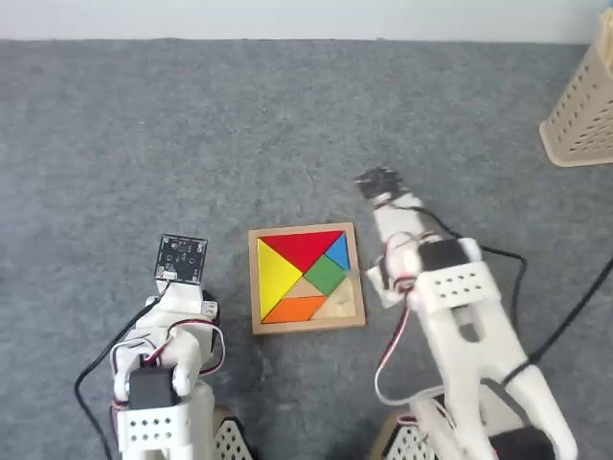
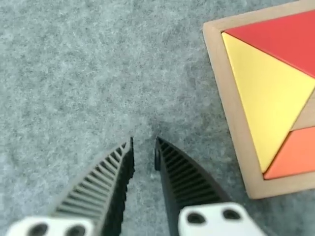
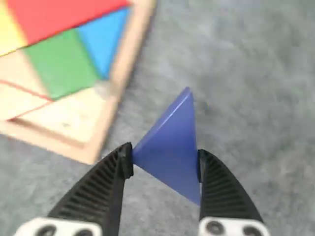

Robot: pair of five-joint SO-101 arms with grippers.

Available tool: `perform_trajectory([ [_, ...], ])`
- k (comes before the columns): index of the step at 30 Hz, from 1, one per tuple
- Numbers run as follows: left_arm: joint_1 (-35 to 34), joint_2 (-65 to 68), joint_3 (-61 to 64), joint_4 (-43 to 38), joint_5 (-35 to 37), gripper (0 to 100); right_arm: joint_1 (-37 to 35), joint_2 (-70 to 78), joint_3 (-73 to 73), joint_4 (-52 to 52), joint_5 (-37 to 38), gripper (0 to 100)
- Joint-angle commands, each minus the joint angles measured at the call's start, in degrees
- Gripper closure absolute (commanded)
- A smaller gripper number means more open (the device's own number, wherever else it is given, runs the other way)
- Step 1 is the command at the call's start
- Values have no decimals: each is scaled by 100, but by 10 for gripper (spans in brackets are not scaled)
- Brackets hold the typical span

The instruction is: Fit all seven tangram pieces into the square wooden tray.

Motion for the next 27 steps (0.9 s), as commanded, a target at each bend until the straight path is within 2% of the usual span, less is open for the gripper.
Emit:
perform_trajectory([
  [1, 18, -132, -48, 0, 44, 929, -673, -224, -308, 92, 448, 902],
  [6, 18, -132, -48, 0, 44, 929, -1429, 145, -343, 57, 1916, 904],
  [10, 18, -132, -48, 0, 44, 929, -1903, 567, -668, 462, 3191, 954],
  [17, 18, -132, -48, 0, 44, 929, -1982, 1525, -1345, 541, 3490, 968],
  [25, 18, -132, -48, 0, 44, 929, -1947, 2369, -1758, 558, 5415, 968],
  [27, 18, -132, -48, 0, 44, 929, -1938, 2360, -1793, 576, 5521, 968],
])
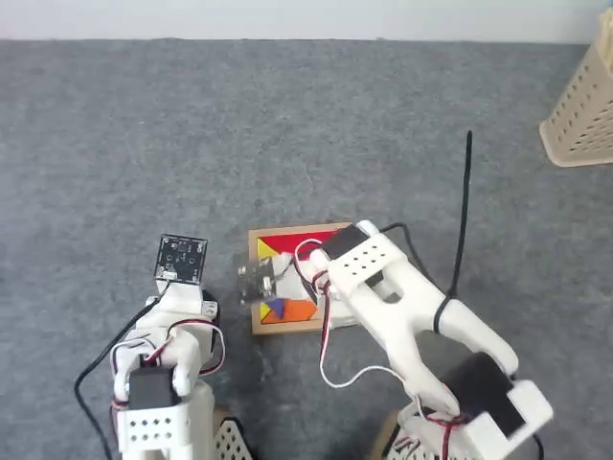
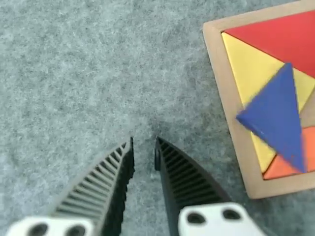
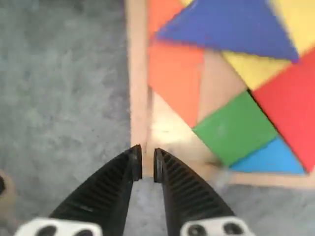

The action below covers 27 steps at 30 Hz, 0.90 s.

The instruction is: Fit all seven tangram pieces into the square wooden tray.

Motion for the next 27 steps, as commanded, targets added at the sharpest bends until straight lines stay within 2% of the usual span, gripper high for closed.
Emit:
perform_trajectory([
  [1, 18, -132, -48, 0, 44, 929, 13, -101, -387, 92, 369, 968],
  [4, 18, -132, -48, 0, 44, 929, 198, -233, -484, 48, -35, 971],
  [9, 18, -132, -48, 0, 44, 929, 338, -690, -870, 40, -1934, 971],
  [13, 18, -132, -48, 0, 44, 929, -75, -884, -1064, -92, -3121, 967],
  [20, 18, -132, -48, 0, 44, 929, -743, -681, -659, -1552, -5108, 965],
  [25, 18, -132, -48, 0, 44, 929, -989, -189, -624, -2185, -6400, 868],
  [27, 18, -132, -48, 0, 44, 929, -1042, 101, -624, -2308, -6690, 827],
])
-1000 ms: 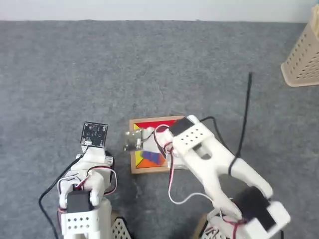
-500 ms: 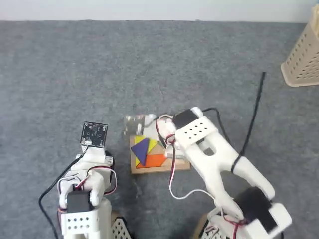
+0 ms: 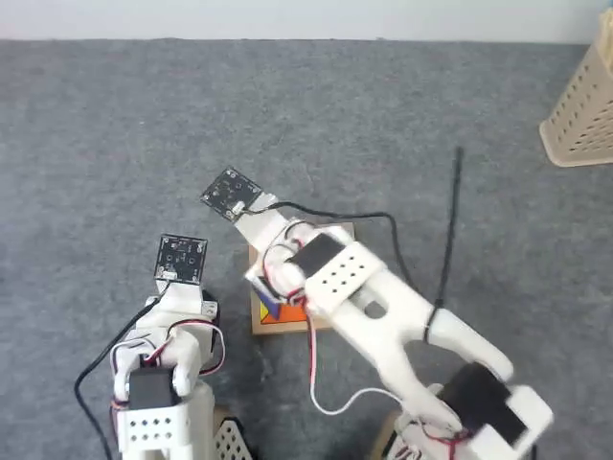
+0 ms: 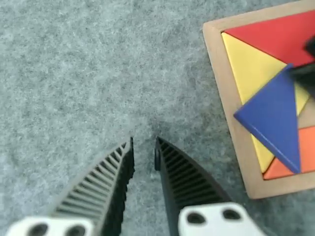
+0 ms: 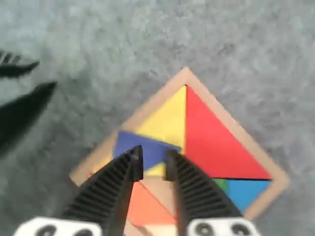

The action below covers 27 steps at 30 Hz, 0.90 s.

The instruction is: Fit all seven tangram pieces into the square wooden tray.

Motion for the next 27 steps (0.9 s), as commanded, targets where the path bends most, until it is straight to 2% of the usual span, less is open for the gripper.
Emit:
perform_trajectory([
  [1, 18, -132, -48, 0, 44, 929, -101, 286, -70, -312, -536, 818],
  [4, 18, -132, -48, 0, 44, 929, -84, 664, -70, -251, -299, 837],
  [11, 18, -132, -48, 0, 44, 929, 215, 655, -35, 365, 1064, 905],
  [15, 18, -132, -48, 0, 44, 929, 629, 629, -35, 840, 1714, 903],
  [19, 18, -132, -48, 0, 44, 929, 1191, 620, -114, 813, 2154, 903],
  [24, 18, -132, -48, 0, 44, 929, 1235, 462, -396, 796, 2207, 903],
  [27, 18, -132, -48, 0, 44, 929, 1024, -110, -369, 813, 1829, 903],
])
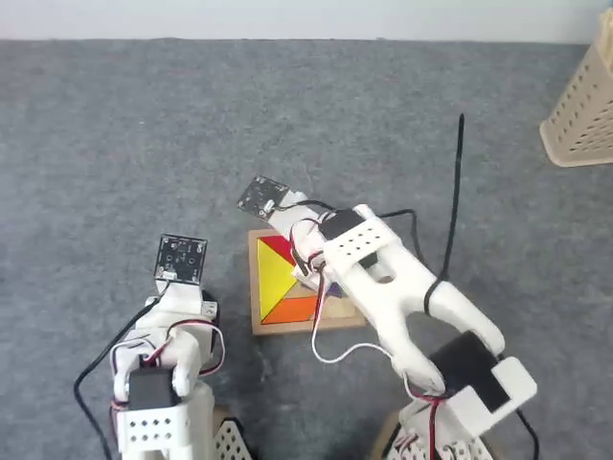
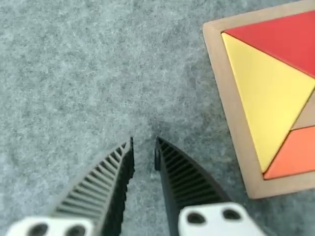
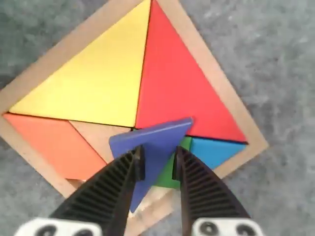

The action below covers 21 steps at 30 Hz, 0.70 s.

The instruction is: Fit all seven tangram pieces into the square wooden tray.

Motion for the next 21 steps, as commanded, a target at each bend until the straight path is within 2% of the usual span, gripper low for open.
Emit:
perform_trajectory([
  [1, 18, -132, -48, 0, 44, 929, -215, -980, -62, 57, -343, 903],
  [9, 18, -132, -48, 0, 44, 929, -673, -2484, 1846, -426, -387, 906],
  [16, 18, -132, -48, 0, 44, 929, -593, -2167, 2092, -505, -299, 904],
  [21, 18, -132, -48, 0, 44, 929, -66, -1710, 2048, -875, -229, 904],
])
